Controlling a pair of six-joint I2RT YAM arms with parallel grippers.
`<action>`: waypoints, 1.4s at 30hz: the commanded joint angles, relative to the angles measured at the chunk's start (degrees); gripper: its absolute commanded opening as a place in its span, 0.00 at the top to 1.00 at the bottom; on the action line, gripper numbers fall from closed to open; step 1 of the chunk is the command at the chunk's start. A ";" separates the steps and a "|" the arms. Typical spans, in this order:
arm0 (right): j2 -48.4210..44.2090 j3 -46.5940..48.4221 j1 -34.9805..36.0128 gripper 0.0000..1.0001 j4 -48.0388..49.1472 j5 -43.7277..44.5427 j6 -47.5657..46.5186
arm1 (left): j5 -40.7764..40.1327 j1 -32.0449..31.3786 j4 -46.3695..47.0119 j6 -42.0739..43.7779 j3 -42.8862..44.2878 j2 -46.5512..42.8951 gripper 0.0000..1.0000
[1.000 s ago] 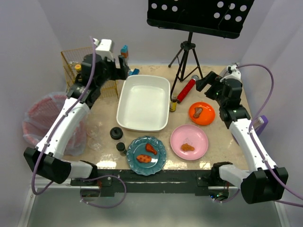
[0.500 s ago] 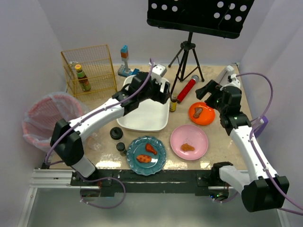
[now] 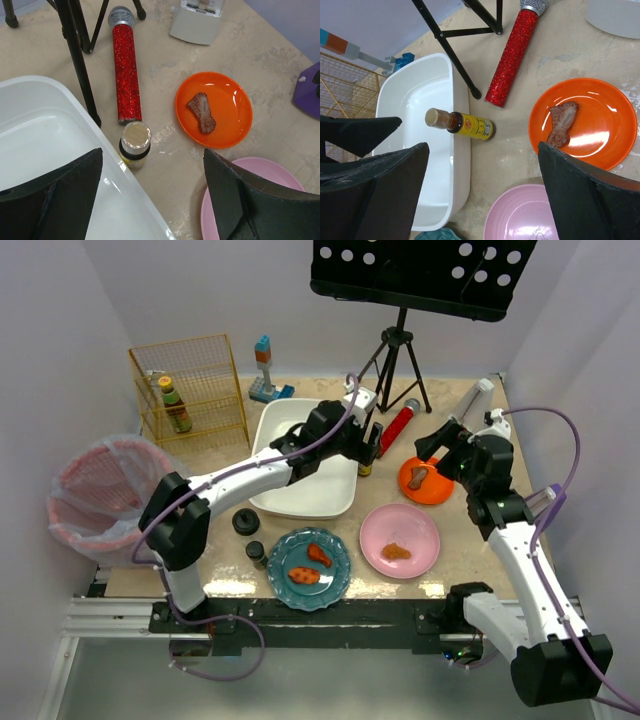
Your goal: Clear the kitchen counter
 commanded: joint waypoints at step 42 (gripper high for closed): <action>-3.14 -0.45 -0.26 0.05 -2.24 1.15 -1.06 | -3.54 -0.87 10.25 3.39 5.36 12.33 0.67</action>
